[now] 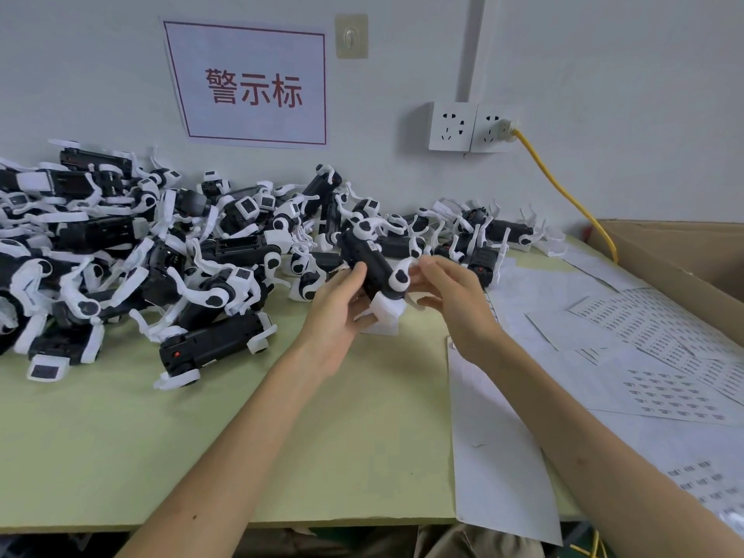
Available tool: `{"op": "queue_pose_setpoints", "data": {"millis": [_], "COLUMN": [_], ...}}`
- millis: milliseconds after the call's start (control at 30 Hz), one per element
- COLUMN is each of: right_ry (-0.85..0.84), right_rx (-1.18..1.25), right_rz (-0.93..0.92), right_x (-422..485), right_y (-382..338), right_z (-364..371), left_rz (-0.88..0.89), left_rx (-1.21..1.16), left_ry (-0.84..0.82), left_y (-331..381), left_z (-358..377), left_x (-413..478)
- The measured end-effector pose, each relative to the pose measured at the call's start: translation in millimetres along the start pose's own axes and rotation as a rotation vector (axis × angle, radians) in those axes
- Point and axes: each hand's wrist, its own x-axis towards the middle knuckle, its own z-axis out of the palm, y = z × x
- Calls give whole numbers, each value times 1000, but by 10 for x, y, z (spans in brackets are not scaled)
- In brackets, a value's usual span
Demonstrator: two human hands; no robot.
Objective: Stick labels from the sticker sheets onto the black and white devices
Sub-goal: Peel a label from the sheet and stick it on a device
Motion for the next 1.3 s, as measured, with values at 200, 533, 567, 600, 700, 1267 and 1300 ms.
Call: {"op": "queue_pose_setpoints", "data": {"millis": [200, 533, 567, 600, 700, 1267, 1300], "right_ry": [198, -129, -111, -105, -96, -187, -159], "right_rx": [-310, -560, -491, -423, -322, 284, 304], "right_rz": [-334, -364, -334, -289, -197, 468, 499], "right_x": [-76, -28, -14, -7, 13, 59, 66], "right_y": [-12, 160, 146, 130, 101, -110, -129], "right_z": [10, 33, 15, -1, -22, -230, -269], "left_rz": [-3, 40, 38, 42, 59, 109, 116], "left_rx": [12, -62, -83, -93, -92, -81, -69], "left_ry": [0, 39, 35, 39, 90, 316, 347], "left_y": [-20, 13, 34, 49, 69, 57, 54], "left_z": [-69, -31, -24, -23, -44, -99, -110], "left_x": [5, -23, -32, -36, -28, 21, 30]}}
